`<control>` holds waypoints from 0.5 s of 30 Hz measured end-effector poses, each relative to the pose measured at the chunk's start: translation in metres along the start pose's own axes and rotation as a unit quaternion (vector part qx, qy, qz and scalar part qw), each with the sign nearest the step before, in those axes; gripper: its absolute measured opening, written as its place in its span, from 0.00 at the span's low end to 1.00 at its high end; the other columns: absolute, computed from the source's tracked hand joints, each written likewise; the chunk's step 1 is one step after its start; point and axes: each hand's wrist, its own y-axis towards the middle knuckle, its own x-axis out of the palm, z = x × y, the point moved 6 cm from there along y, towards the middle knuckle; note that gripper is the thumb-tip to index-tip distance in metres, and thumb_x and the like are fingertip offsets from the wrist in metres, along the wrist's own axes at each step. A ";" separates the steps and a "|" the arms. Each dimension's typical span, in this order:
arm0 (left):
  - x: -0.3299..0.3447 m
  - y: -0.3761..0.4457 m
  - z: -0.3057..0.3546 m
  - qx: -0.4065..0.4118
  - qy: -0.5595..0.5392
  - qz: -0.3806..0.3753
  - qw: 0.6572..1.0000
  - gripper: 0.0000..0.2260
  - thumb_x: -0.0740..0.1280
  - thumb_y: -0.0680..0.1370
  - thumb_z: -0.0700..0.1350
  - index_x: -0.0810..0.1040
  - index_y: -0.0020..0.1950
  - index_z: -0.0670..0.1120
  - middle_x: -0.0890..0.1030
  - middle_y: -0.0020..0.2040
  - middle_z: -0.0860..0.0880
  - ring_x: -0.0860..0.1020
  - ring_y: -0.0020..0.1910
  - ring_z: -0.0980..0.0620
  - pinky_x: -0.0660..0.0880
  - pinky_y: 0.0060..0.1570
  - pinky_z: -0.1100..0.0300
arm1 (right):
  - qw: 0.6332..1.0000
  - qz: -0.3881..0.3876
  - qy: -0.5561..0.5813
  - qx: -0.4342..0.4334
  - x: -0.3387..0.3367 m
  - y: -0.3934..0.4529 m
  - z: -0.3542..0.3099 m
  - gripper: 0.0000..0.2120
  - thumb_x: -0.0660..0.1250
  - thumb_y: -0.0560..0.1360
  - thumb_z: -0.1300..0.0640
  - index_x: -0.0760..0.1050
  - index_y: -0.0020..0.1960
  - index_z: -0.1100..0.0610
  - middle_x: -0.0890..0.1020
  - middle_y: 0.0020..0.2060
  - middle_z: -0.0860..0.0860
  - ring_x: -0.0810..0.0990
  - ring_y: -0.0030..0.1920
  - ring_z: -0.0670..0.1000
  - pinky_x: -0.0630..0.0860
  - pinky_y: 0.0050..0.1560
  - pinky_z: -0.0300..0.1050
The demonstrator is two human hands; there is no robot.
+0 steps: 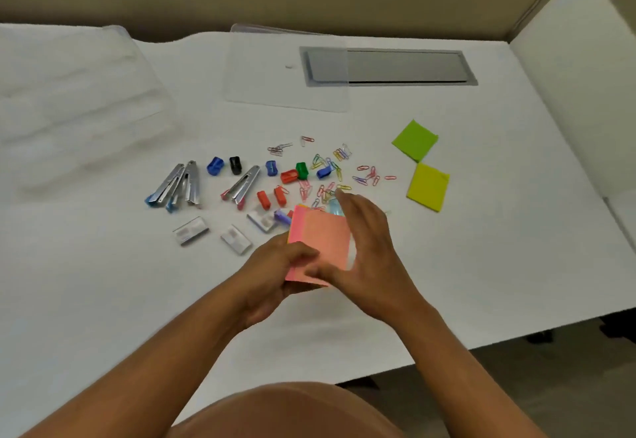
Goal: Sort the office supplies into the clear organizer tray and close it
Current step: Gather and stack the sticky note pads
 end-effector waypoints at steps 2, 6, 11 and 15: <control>0.035 0.020 0.000 0.019 0.021 0.037 0.999 0.20 0.67 0.81 0.39 0.72 0.73 0.47 0.82 0.58 0.47 0.82 0.55 0.46 0.80 0.57 0.53 | 0.994 0.104 0.028 0.035 -0.040 0.010 0.067 0.36 0.64 0.77 0.34 0.62 0.79 0.50 0.66 0.74 0.46 0.62 0.76 0.45 0.61 0.72 0.33; 0.078 0.054 0.006 0.046 0.070 0.117 0.990 0.22 0.69 0.81 0.41 0.69 0.74 0.51 0.79 0.63 0.48 0.79 0.58 0.47 0.75 0.69 0.49 | 0.965 0.190 -0.102 0.146 -0.082 0.049 0.189 0.28 0.69 0.79 0.45 0.72 0.72 0.61 0.76 0.65 0.60 0.73 0.63 0.63 0.73 0.64 0.56; 0.117 0.081 0.011 0.056 0.063 0.151 0.985 0.28 0.69 0.81 0.40 0.65 0.80 0.47 0.79 0.63 0.46 0.81 0.59 0.43 0.80 0.63 0.45 | 0.951 0.106 -0.236 0.172 -0.089 0.091 0.228 0.35 0.68 0.74 0.33 0.74 0.65 0.62 0.74 0.63 0.59 0.72 0.61 0.62 0.76 0.54 0.55; 0.135 0.097 0.014 0.057 0.065 0.153 0.984 0.26 0.68 0.82 0.38 0.66 0.79 0.49 0.79 0.55 0.53 0.82 0.54 0.47 0.84 0.53 0.50 | 0.953 0.099 -0.235 0.165 -0.092 0.093 0.228 0.27 0.68 0.73 0.38 0.76 0.58 0.61 0.75 0.58 0.58 0.74 0.57 0.61 0.75 0.44 0.51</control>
